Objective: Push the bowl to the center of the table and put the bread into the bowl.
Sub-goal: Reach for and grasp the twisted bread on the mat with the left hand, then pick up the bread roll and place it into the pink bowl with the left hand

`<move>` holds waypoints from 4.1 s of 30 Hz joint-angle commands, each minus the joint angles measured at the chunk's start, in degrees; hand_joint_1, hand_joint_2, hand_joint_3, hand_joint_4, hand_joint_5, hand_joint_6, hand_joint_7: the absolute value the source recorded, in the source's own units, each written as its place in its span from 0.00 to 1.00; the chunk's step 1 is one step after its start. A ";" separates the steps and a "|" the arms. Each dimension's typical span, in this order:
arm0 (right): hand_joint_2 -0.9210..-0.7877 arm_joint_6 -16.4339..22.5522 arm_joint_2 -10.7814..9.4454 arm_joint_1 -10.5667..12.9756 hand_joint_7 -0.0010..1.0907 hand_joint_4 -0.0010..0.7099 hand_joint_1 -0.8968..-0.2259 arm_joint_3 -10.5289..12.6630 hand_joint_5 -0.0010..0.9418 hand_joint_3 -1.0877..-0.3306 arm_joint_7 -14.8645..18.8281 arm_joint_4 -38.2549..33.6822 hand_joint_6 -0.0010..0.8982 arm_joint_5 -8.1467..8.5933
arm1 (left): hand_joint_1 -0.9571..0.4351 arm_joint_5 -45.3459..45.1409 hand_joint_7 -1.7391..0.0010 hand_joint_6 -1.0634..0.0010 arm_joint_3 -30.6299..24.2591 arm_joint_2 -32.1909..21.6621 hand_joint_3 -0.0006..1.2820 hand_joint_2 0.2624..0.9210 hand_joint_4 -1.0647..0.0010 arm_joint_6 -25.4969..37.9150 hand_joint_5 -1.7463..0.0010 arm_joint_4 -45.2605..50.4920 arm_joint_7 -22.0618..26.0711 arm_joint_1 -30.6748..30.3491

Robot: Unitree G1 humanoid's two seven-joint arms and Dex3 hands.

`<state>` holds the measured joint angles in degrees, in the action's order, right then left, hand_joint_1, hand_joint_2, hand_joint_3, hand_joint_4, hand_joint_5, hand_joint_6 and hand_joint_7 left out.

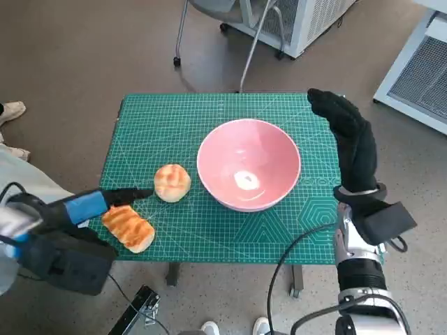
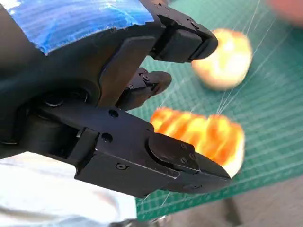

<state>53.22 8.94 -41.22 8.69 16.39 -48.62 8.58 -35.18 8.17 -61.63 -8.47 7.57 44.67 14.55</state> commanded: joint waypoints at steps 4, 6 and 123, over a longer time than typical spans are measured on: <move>0.00 -1.33 0.47 1.70 0.75 0.52 0.52 0.23 0.02 0.40 0.35 0.23 0.02 0.20 | 0.68 -5.64 0.99 0.66 4.57 2.60 0.04 0.72 0.79 0.47 0.99 -4.44 0.01 1.56; 0.00 -1.40 0.47 1.70 0.74 0.52 0.52 0.24 0.02 0.40 0.32 0.28 0.02 0.16 | 0.69 -6.94 0.98 0.65 5.59 3.31 0.04 0.73 0.78 0.86 0.99 -5.54 0.04 1.90; 0.00 -2.97 0.81 4.64 0.68 0.53 0.50 1.37 0.01 0.44 0.14 2.99 0.08 0.01 | 0.57 -6.04 0.94 0.79 16.66 40.31 0.04 0.97 0.96 -0.01 0.99 -36.71 -20.49 40.71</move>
<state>50.86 10.10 -37.80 10.26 17.06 -45.49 8.89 -42.65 26.04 -20.00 -10.89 -32.85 21.45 56.78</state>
